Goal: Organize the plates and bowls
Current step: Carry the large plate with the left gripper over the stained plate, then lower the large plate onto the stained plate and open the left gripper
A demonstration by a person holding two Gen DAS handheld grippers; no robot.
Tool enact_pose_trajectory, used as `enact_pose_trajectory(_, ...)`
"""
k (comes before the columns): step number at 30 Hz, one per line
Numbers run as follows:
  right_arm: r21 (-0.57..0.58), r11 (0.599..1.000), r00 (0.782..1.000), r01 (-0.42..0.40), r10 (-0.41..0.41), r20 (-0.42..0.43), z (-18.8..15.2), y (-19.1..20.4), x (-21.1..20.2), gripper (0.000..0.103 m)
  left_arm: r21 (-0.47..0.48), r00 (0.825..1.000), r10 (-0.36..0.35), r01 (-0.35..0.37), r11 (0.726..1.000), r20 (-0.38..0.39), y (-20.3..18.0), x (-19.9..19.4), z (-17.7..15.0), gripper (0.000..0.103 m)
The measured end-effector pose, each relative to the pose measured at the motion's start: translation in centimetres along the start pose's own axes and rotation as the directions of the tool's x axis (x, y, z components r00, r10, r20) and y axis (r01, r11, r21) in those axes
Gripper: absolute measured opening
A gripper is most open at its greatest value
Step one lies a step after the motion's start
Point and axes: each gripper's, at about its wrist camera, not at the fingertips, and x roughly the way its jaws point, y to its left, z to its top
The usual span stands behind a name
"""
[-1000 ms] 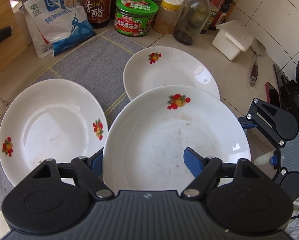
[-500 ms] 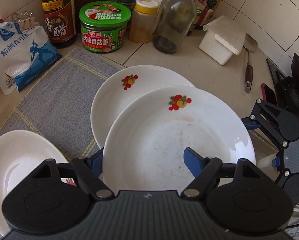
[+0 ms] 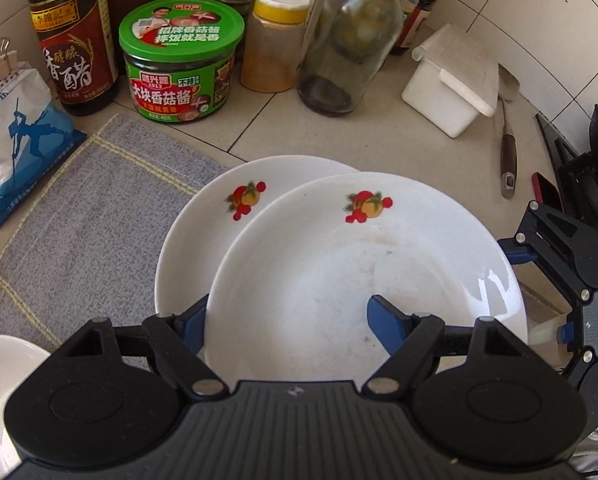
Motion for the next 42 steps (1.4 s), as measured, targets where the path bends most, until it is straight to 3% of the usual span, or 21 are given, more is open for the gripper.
enact_pose_trajectory(12, 0.030, 0.999, 1.000, 0.013, -0.012, -0.013, -0.2, -0.5, 0.1, 0.103, -0.016, 1.000, -0.017, 0.016, 1.000, -0.023, 0.4, 1.4, 0.7, 0.081)
enact_pose_trajectory(20, 0.031, 0.999, 1.000, 0.011, -0.010, -0.007, -0.1, -0.6, 0.2, 0.103, 0.004, 0.999, 0.018, -0.018, 1.000, -0.034, 0.0, 1.9, 0.8, 0.089)
enact_pose_trajectory(42, 0.032, 0.999, 1.000, 0.010, -0.011, 0.022, -0.2, -0.6, -0.2, 0.103, -0.021, 0.997, 0.078, -0.078, 0.997, -0.013, 0.4, -0.4, -0.3, 0.090)
